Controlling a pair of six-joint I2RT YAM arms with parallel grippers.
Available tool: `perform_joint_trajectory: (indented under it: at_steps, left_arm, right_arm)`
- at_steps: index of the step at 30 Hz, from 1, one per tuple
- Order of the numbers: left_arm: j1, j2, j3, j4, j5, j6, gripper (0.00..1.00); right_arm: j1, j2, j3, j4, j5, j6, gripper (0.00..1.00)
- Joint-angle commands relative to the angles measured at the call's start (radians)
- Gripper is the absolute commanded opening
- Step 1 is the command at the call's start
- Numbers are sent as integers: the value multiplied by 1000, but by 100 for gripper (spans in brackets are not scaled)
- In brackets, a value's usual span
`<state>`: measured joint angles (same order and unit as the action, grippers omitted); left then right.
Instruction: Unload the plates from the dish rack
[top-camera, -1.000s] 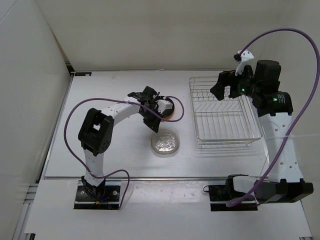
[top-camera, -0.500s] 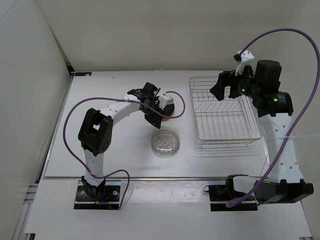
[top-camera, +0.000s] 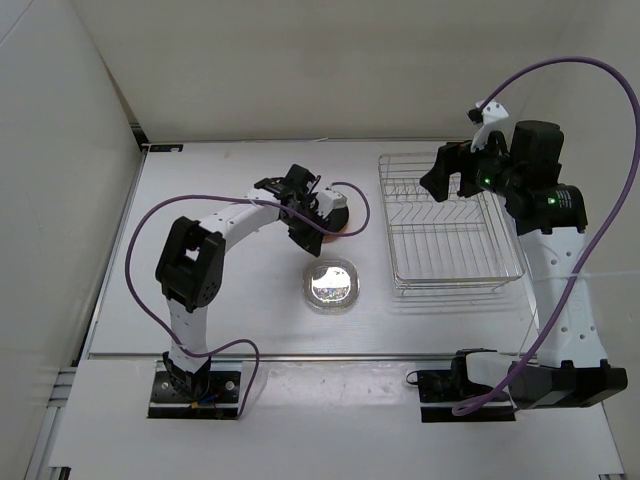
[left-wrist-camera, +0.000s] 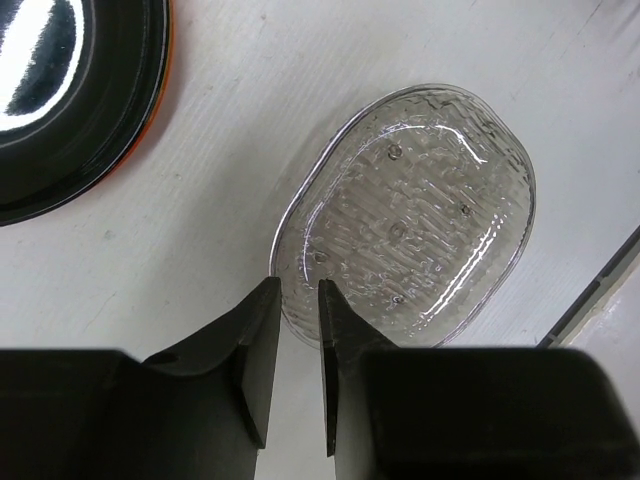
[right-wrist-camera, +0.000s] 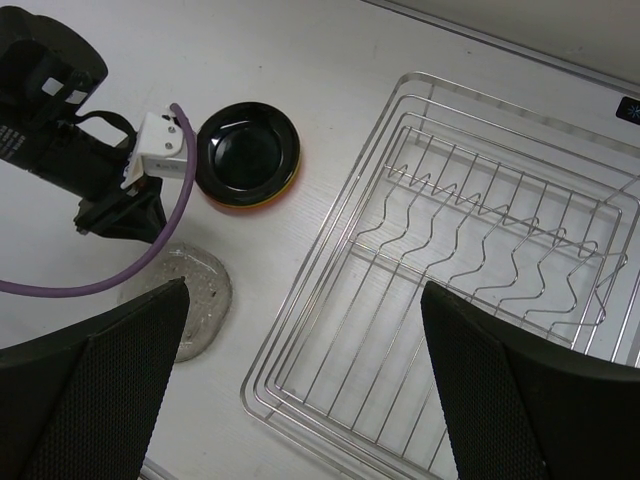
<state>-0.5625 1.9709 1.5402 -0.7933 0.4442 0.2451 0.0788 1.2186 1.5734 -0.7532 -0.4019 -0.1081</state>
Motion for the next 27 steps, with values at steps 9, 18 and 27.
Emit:
perform_joint_trajectory:
  at_steps: [9,18,27]
  left_arm:
    - [122,-347,87,-54,-226,-35,100]
    - [338,-512,38,-15,-467,-168,100]
    - [591,-509,17,2,-414,-224,100]
  right_arm:
    - [-43,13,-9,32,116,7,100]
    - [-181,122,20,23,175,7,100]
    - [-300,228,31,14,175,7,100]
